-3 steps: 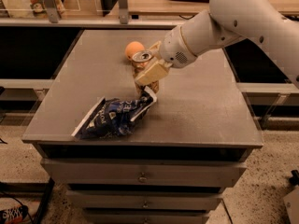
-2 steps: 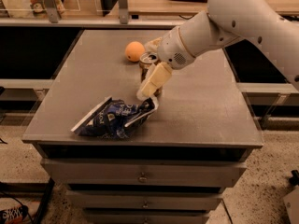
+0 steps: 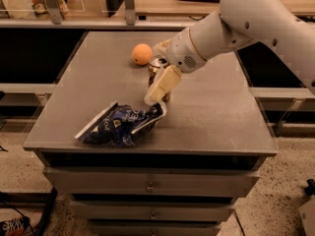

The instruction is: Move orange can near blue chip bag

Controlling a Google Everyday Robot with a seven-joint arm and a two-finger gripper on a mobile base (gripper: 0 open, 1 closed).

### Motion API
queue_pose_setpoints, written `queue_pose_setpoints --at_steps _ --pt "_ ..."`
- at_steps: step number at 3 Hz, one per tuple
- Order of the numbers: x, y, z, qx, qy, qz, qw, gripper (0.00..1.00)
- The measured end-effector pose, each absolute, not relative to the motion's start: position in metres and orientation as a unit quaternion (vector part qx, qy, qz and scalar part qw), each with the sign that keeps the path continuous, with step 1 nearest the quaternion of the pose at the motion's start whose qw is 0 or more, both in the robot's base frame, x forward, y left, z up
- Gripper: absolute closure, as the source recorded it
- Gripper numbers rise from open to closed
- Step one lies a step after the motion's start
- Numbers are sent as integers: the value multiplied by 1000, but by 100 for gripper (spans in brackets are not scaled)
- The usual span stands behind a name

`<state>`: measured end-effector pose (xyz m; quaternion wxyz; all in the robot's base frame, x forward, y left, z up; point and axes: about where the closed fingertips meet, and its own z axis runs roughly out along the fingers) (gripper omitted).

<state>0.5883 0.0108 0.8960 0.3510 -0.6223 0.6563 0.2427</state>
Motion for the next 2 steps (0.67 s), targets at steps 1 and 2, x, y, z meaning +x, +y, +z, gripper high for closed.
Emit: queue_pose_setpoints --at_steps 1,2 --pt "595 -4 911 -597 667 229 382 0" --pt "595 -4 911 -597 667 229 382 0"
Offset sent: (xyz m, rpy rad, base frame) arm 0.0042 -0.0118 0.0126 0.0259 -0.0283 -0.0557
